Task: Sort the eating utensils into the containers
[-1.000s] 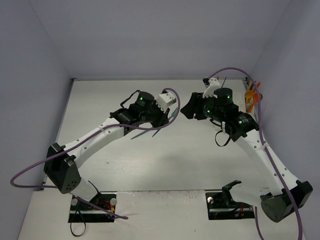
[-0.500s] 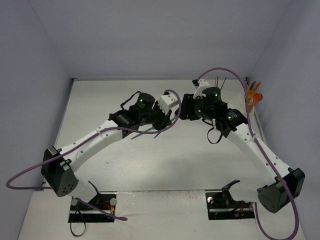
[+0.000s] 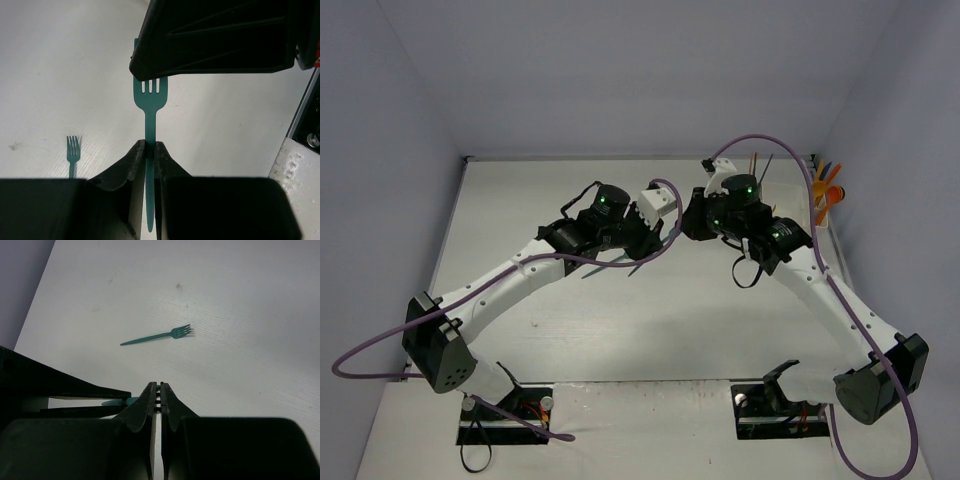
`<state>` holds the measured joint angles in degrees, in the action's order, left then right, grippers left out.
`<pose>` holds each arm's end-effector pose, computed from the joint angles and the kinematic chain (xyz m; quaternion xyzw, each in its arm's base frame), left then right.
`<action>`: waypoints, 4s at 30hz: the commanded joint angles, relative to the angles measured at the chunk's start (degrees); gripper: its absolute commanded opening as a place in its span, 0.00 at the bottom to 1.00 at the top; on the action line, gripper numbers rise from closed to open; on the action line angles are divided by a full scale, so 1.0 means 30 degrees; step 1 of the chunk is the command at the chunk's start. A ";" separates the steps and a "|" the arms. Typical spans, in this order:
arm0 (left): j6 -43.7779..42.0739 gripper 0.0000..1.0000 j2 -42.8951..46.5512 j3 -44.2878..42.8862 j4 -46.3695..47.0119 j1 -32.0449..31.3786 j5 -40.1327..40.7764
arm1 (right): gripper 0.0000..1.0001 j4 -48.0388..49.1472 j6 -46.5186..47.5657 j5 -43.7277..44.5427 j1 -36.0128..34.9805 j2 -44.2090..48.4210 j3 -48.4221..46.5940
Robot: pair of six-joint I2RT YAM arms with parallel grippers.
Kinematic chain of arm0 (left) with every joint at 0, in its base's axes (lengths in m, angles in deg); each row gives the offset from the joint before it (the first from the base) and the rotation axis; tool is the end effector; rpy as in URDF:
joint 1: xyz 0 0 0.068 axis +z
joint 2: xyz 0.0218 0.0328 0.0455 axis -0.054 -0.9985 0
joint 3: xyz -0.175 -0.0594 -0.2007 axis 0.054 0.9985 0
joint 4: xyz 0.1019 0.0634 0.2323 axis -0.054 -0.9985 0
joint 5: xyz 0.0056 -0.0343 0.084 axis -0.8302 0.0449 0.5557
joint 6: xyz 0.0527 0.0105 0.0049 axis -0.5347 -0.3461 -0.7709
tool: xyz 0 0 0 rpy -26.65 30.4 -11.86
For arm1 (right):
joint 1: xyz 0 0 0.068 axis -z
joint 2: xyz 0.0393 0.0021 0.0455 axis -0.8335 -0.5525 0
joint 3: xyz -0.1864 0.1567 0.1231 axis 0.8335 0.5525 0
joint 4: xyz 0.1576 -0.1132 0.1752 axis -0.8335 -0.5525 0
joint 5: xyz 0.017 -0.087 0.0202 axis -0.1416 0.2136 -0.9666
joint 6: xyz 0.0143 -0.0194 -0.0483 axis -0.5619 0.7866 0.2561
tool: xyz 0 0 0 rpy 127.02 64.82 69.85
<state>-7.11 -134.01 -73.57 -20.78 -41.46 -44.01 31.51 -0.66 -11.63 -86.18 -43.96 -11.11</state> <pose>0.2346 -0.2497 0.3602 0.4022 0.7307 -0.3529 0.4239 0.2469 0.1506 0.3827 -0.1330 0.7860 0.3395 0.4992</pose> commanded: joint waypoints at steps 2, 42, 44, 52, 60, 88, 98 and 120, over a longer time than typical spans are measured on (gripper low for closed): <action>-0.0099 0.35 0.0551 -0.1216 0.0457 -0.0090 -0.0161 | 0.00 0.1065 0.0904 0.1268 -0.0098 0.0385 -0.0410; 0.2017 0.76 0.4329 0.7341 -0.0713 0.4832 0.7340 | 0.00 0.6680 0.9504 1.5263 0.5219 -0.2627 -0.0641; 0.1984 0.76 0.4244 0.7314 -0.0674 0.4832 0.7340 | 0.00 0.6774 0.9385 1.5158 0.5232 -0.2785 -0.0336; 0.1969 0.76 0.4042 0.7358 -0.0608 0.4832 0.7340 | 0.03 0.7042 0.9072 1.4879 0.5265 -0.2656 0.1076; 0.1923 0.76 0.3652 0.7289 -0.0417 0.4832 0.6671 | 0.21 0.6967 0.8647 1.4078 0.5202 -0.1560 0.1742; -0.2535 0.66 -0.6934 -0.0341 -0.2110 0.4979 0.2611 | 0.52 0.1714 0.4514 0.8177 0.5135 0.9082 0.2861; -0.2516 0.48 -0.8795 -0.1080 -0.2722 0.4951 0.1870 | 0.52 0.0954 0.3566 0.7626 0.5131 1.0085 0.3617; -0.0558 0.00 -0.2001 0.0655 0.1329 0.3034 0.0292 | 0.55 0.0925 0.1827 -0.1742 0.4768 0.5940 0.1332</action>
<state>-11.64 -152.00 -70.38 -25.68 -30.90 -38.89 30.84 7.87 -6.95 -70.87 -22.91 -2.47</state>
